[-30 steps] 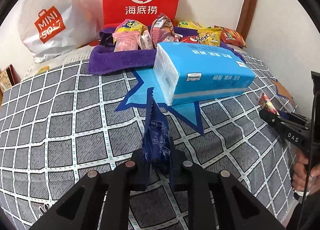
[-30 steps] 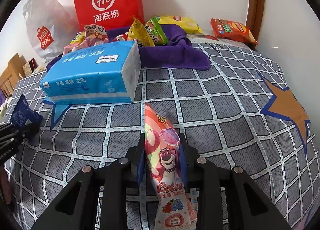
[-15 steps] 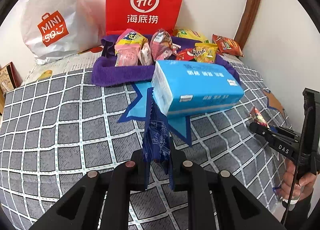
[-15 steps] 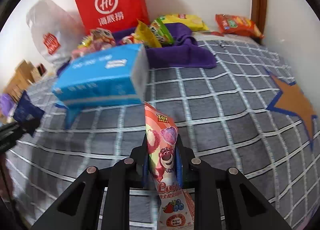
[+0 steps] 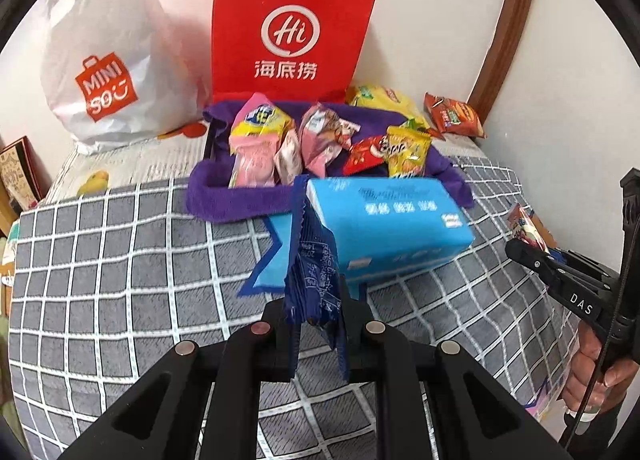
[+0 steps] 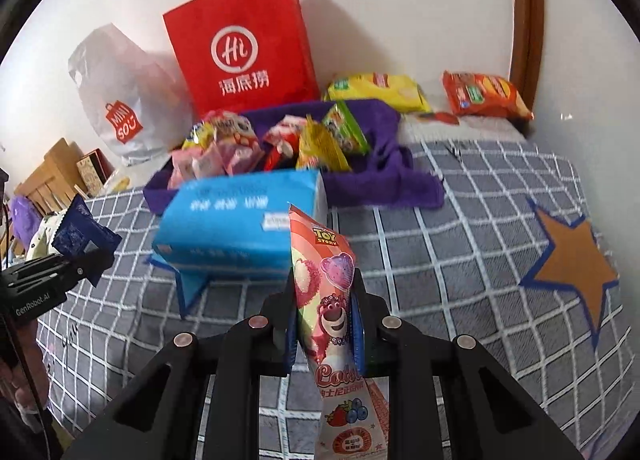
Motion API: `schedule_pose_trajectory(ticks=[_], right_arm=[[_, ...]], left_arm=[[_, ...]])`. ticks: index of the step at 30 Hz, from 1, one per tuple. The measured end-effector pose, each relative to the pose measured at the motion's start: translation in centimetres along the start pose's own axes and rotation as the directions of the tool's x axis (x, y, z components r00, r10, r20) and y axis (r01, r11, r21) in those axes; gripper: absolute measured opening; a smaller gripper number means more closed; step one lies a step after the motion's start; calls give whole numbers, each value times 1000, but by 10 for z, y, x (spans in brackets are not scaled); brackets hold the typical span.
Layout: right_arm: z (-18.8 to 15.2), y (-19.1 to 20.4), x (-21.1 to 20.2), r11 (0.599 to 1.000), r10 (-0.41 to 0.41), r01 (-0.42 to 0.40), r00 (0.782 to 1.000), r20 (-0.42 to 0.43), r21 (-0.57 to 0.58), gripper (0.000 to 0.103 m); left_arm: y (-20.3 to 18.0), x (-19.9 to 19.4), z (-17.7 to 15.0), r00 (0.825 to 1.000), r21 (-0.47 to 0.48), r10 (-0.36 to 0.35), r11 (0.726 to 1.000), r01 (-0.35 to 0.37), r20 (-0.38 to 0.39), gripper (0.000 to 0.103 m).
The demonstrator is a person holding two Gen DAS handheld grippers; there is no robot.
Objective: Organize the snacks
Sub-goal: 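Carry the dark blue packet and pink Lotso packet up over the purple towel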
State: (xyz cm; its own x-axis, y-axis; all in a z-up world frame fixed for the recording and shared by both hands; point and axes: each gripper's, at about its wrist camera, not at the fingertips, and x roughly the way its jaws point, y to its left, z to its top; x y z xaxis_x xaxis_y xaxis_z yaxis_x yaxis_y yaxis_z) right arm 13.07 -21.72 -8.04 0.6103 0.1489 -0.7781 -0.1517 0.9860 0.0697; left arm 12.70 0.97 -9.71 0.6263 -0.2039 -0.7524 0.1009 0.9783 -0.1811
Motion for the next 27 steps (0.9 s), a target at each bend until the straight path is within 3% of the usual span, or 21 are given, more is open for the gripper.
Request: schedule_pose_trajectory(ticks=[13,27], right_arm=[[41,18,-15,1000,8,-8,999,32,-27,21],[93,25,-4,999,-17,20,998,59,-40,21]], left_arm=[[-9,-6,38,1000,9,-4,1000,4,1,14],[-1,-1,86,1000,-8,-3,1000,3,4,14]])
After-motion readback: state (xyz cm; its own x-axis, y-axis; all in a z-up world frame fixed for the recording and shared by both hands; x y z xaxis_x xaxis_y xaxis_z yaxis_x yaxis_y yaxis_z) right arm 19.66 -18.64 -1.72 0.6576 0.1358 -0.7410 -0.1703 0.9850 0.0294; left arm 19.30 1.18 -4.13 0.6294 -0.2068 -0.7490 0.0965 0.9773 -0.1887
